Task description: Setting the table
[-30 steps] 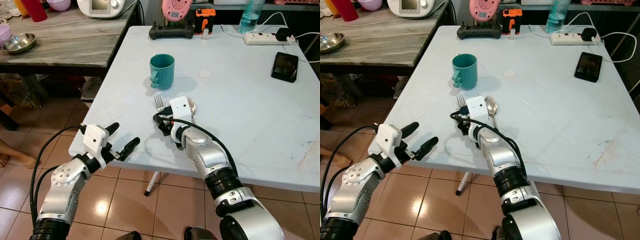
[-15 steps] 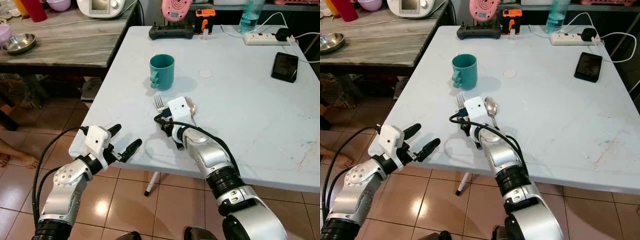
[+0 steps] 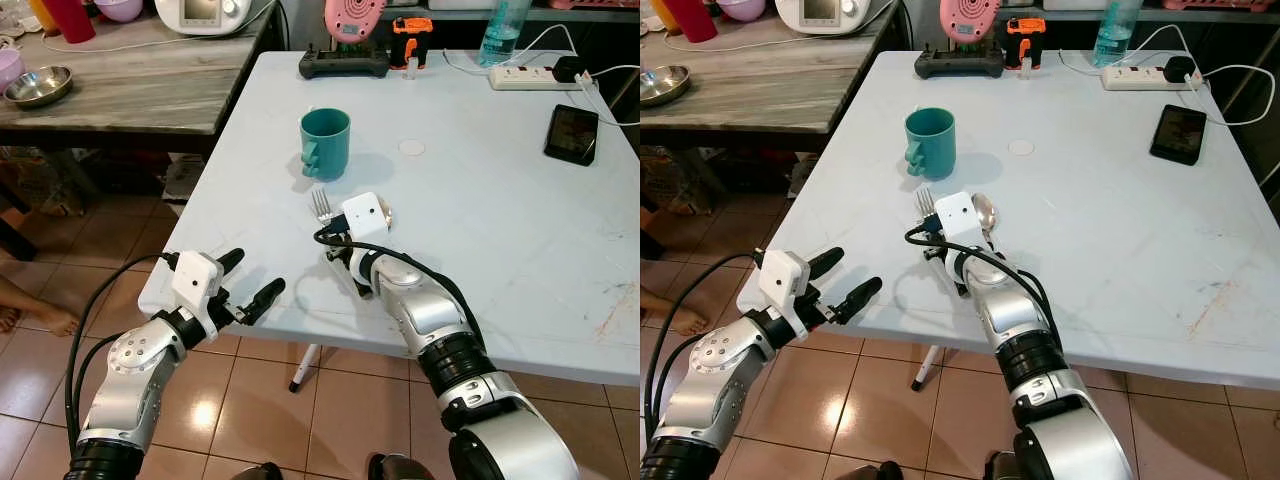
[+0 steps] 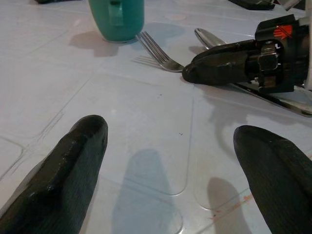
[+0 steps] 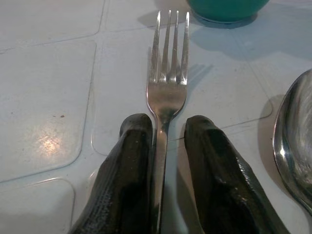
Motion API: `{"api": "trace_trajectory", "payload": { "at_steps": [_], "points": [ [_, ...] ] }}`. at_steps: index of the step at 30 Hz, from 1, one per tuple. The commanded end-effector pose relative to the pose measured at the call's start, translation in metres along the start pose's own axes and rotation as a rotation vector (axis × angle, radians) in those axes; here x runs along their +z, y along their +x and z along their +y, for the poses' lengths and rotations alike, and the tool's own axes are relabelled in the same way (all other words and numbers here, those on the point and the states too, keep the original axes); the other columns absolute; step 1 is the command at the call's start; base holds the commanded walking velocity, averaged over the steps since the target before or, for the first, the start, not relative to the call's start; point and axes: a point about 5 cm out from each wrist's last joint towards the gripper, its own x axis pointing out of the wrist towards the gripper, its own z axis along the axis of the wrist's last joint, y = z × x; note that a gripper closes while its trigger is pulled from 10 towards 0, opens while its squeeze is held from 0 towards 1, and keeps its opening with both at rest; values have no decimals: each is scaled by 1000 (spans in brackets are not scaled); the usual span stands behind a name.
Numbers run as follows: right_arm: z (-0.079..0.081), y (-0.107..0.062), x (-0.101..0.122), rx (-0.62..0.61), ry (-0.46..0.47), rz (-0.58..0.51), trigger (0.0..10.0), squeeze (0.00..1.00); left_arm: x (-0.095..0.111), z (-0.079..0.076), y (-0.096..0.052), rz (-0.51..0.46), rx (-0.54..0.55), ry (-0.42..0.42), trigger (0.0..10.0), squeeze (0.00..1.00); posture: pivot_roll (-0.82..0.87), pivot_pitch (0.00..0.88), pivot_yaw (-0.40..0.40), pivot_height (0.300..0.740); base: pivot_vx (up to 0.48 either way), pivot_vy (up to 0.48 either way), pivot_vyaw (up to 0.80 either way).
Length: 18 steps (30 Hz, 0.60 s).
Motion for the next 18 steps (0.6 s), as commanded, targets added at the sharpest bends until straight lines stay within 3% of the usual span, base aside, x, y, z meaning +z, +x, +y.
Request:
{"api": "trace_trajectory", "payload": {
  "at_steps": [1, 18],
  "points": [
    [3, -3, -33, 4, 41, 141, 0, 0, 0, -2, -4, 10, -33, -2, 10000, 0, -179, 164, 73, 740, 0, 0, 0],
    [0, -6, -39, -5, 77, 152, 0, 0, 0, -5, -5, 18, -73, -5, 10000, 0, -175, 158, 77, 740, 0, 0, 0]
  ]
}}
